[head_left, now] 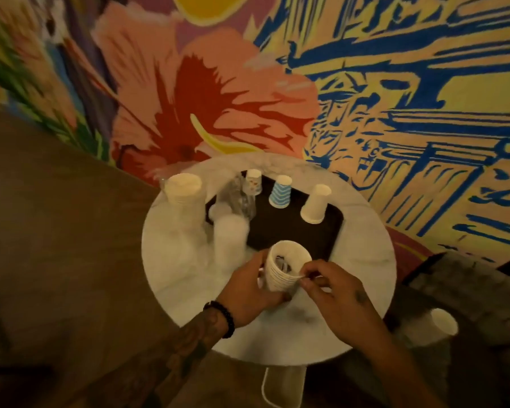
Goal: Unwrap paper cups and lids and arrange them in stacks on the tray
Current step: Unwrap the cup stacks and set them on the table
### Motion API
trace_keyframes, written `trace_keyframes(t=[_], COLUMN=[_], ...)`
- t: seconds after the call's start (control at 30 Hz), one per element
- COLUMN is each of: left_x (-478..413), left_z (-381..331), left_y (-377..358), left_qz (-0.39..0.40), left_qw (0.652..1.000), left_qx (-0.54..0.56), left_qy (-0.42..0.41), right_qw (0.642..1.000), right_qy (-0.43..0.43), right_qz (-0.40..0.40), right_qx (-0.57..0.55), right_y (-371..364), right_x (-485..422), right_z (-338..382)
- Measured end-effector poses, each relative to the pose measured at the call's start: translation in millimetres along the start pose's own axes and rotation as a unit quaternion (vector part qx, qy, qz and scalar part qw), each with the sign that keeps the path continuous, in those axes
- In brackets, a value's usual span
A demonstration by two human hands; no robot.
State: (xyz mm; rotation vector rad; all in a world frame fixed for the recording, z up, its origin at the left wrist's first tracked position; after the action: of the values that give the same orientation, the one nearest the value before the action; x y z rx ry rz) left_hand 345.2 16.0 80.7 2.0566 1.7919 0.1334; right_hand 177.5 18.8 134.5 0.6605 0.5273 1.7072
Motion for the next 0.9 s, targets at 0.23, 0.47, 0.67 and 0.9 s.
trace_keyframes(t=[0.23,0.47,0.67,0.9], left_x=[36,39,35,37], left_z=[22,35,48,36], left_y=[88,135,148,156], left_qz=[-0.095,-0.162,-0.16,-0.16], left_qw=[0.994,0.984,0.982,0.982], left_qx=[-0.042,-0.059,-0.07,-0.088], left_qy=[0.016,0.035,0.075,0.048], right_qw=[0.996,0.992,0.989,0.99], right_qy=[0.077,0.104,0.096,0.07], right_qz=[0.042,0.063,0.057,0.074], right_qx=[0.019,0.035,0.096,0.102], right_y=[-63,-95,-114,-130], right_x=[-22,-51,-65,-63], right_z=[70,114,122,112])
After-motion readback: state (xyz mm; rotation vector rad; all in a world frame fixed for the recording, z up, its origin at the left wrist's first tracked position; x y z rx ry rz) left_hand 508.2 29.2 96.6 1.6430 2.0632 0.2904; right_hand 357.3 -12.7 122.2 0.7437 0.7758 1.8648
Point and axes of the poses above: each hand's wrist, its own x-axis away from the middle knuckle, its own y-axis out of the back of the hand, z = x × y, the point moved 7 cm from there along -x, towards the middle knuckle, and after that the axes turned 13 degrees about -y, right-handed, at the moved point
